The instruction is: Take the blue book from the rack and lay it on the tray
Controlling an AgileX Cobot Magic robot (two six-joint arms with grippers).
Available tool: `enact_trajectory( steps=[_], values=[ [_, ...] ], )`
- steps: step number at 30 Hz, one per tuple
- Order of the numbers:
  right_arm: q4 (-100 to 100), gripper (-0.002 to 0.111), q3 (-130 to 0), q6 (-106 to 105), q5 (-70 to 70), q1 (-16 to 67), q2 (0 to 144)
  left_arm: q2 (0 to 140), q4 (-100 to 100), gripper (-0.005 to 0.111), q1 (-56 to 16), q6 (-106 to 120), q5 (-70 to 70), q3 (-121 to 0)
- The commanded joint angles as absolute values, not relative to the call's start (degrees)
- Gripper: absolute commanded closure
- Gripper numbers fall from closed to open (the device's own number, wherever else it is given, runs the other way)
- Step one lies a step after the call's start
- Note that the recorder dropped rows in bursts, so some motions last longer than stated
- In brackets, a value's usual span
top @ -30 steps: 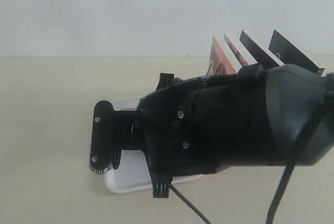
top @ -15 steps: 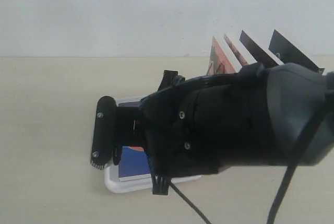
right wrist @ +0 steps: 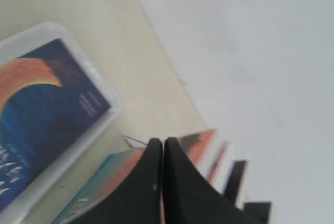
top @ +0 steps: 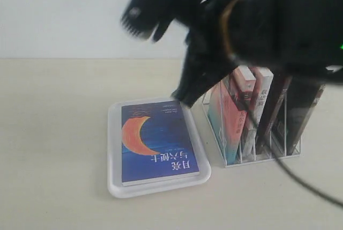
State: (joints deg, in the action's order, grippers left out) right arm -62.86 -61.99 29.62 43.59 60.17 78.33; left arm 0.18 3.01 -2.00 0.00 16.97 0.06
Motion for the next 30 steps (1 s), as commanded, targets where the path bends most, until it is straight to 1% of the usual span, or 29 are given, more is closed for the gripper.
enact_trajectory(
  steps=[1,5,8,11,30],
  values=[
    [-62.35,0.109,-61.87,31.21,45.77,50.67,72.01,0.00,3.67,0.103,-1.89,0.00,16.72,0.00],
    [-62.62,0.109,-61.87,33.30,51.02,44.88,68.20,0.00,3.67,0.103,-1.89,0.00,16.72,0.00],
    [-62.62,0.109,-61.87,33.30,54.19,43.10,65.84,0.00,3.67,0.103,-1.89,0.00,16.72,0.00],
    [-62.62,0.109,-61.87,33.30,56.15,43.01,64.51,0.00,3.67,0.103,-1.89,0.00,16.72,0.00],
    [-62.62,0.109,-61.87,33.30,55.92,43.01,63.90,0.00,3.67,0.103,-1.89,0.00,16.72,0.00]
  ],
)
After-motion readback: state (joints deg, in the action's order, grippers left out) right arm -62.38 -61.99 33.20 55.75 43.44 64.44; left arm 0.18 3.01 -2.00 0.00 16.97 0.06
